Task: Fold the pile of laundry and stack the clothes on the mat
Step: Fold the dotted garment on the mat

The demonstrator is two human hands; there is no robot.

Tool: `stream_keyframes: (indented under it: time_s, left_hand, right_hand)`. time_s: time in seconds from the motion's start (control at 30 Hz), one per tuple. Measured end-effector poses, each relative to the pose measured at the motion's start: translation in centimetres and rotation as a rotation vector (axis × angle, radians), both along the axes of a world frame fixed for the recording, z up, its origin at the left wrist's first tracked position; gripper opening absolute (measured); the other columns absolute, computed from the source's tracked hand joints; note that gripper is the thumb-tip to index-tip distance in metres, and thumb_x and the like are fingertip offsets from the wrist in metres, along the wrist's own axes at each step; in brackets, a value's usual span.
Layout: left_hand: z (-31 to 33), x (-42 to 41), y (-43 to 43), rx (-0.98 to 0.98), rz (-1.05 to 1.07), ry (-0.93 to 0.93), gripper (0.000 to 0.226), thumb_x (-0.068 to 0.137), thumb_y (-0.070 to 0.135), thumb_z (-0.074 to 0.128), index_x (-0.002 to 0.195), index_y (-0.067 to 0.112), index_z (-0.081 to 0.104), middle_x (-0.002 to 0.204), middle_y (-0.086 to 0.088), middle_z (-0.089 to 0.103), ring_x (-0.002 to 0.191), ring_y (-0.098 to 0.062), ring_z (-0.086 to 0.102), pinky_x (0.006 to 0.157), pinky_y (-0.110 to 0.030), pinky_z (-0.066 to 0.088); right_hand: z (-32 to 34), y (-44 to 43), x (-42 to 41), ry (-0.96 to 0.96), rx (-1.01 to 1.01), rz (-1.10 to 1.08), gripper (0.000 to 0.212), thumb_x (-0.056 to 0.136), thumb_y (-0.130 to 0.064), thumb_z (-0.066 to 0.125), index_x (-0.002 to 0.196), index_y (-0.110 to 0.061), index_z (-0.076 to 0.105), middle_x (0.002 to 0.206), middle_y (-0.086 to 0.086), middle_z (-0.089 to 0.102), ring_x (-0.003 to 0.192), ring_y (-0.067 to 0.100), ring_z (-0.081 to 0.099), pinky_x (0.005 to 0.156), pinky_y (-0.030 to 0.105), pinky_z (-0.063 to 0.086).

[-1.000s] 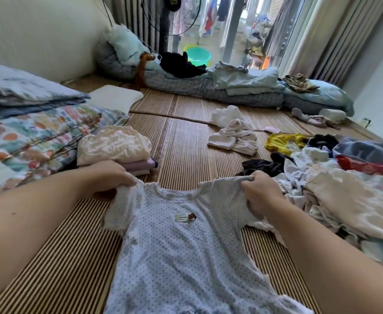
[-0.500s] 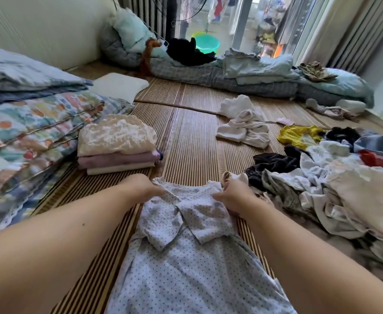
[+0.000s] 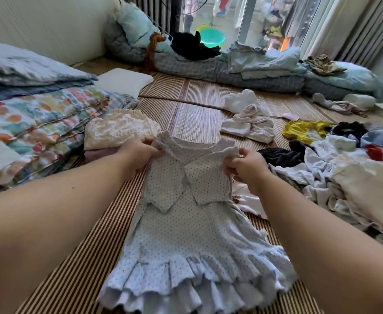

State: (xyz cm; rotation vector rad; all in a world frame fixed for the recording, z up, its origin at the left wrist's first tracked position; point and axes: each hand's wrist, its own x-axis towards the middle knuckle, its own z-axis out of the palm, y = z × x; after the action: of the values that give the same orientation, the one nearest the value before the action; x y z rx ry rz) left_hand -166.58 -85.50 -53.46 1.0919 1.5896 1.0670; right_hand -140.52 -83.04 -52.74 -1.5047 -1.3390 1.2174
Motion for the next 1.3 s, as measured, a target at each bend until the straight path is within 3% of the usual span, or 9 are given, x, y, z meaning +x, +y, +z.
stream_keyframes:
  time_s: [0.2, 0.37, 0.53, 0.67, 0.77, 0.93, 1.0, 1.1, 1.3]
  left_hand:
    - [1.0, -0.1, -7.1, 0.217, -0.224, 0.205, 0.014, 0.076, 0.007, 0.079, 0.080, 0.017, 0.069, 0.073, 0.007, 0.072, 0.071, -0.004, 0.066, 0.068, -0.021, 0.050]
    - [-1.1, -0.2, -14.0, 0.211, -0.450, 0.428, 0.019, 0.075, 0.012, 0.080, 0.070, 0.026, 0.068, 0.071, 0.008, 0.068, 0.066, -0.003, 0.061, 0.066, -0.028, 0.052]
    - [-3.9, 0.8, -17.7, 0.248, -0.752, 0.983, 0.031, 0.078, 0.024, 0.070, 0.067, 0.051, 0.059, 0.116, 0.037, 0.053, 0.119, 0.006, 0.032, 0.106, -0.026, 0.031]
    - [-4.0, 1.0, -18.6, 0.115, -0.786, 0.958, 0.051, 0.082, 0.017, 0.058, 0.090, 0.067, 0.049, 0.140, 0.031, 0.037, 0.140, -0.002, 0.022, 0.119, -0.038, 0.020]
    - [-3.6, 1.3, -19.3, 0.062, -0.875, 1.043, 0.056, 0.079, 0.039, 0.053, 0.120, 0.073, 0.037, 0.150, 0.028, 0.030, 0.140, 0.000, 0.019, 0.120, -0.037, 0.015]
    - [-2.2, 2.5, -20.1, 0.062, -0.902, 1.125, 0.057, 0.077, 0.065, 0.049, 0.133, 0.056, 0.043, 0.128, 0.029, 0.051, 0.118, -0.001, 0.042, 0.101, -0.029, 0.036]
    - [-1.5, 3.7, -20.6, 0.055, -0.945, 1.100, 0.053, 0.081, 0.064, 0.051, 0.132, 0.052, 0.046, 0.111, 0.030, 0.057, 0.103, 0.000, 0.049, 0.085, -0.025, 0.039]
    - [-1.0, 6.3, -21.4, 0.043, -1.013, 1.021, 0.049, 0.087, 0.054, 0.052, 0.135, 0.046, 0.047, 0.121, 0.020, 0.063, 0.101, 0.000, 0.054, 0.091, -0.026, 0.044]
    - [-1.1, 12.3, -22.1, 0.099, -1.095, 0.738, 0.043, 0.093, 0.028, 0.056, 0.135, 0.039, 0.052, 0.117, 0.015, 0.067, 0.100, 0.001, 0.061, 0.094, -0.019, 0.045]
  right_hand:
    - [-0.1, -7.1, 2.7, -0.141, 0.174, 0.124, 0.012, 0.083, 0.005, 0.066, 0.089, -0.005, 0.066, 0.095, 0.019, 0.069, 0.091, 0.035, 0.065, 0.082, 0.045, 0.055]
    - [-2.3, -14.7, 6.2, -0.510, 0.283, 0.245, 0.019, 0.086, -0.003, 0.065, 0.075, -0.019, 0.065, 0.071, -0.007, 0.065, 0.064, 0.001, 0.058, 0.055, 0.010, 0.044]
    - [-4.2, -18.3, 7.6, -0.915, 0.109, 0.380, 0.021, 0.089, -0.010, 0.053, 0.078, -0.027, 0.060, 0.090, -0.004, 0.065, 0.084, 0.015, 0.060, 0.077, 0.038, 0.054]
    - [-4.3, -19.0, 6.8, -0.798, 0.064, 0.156, 0.024, 0.090, -0.031, 0.042, 0.076, -0.022, 0.060, 0.081, -0.004, 0.062, 0.077, 0.013, 0.056, 0.076, 0.037, 0.048]
    - [-4.7, -19.2, 5.6, -0.826, 0.018, 0.236, 0.033, 0.092, -0.053, 0.039, 0.090, -0.027, 0.059, 0.091, -0.008, 0.061, 0.085, 0.010, 0.056, 0.072, 0.032, 0.047]
    - [-4.8, -15.9, 4.0, -1.025, 0.014, 0.458, 0.041, 0.096, -0.028, 0.046, 0.136, -0.022, 0.050, 0.144, 0.003, 0.047, 0.134, 0.027, 0.039, 0.112, 0.045, 0.034]
    - [-4.6, -14.2, 3.5, -1.055, 0.076, 0.410, 0.032, 0.096, -0.021, 0.049, 0.127, -0.026, 0.055, 0.138, 0.001, 0.052, 0.127, 0.025, 0.046, 0.107, 0.044, 0.040]
    - [-4.6, -13.5, 3.0, -0.999, 0.241, 0.188, 0.031, 0.093, -0.018, 0.055, 0.122, -0.029, 0.060, 0.128, -0.002, 0.058, 0.112, 0.020, 0.052, 0.094, 0.037, 0.047]
    - [-5.1, -18.3, 3.3, -0.773, 0.507, 0.387, 0.023, 0.096, -0.021, 0.057, 0.115, -0.025, 0.068, 0.117, -0.007, 0.068, 0.103, 0.009, 0.063, 0.093, 0.029, 0.053]
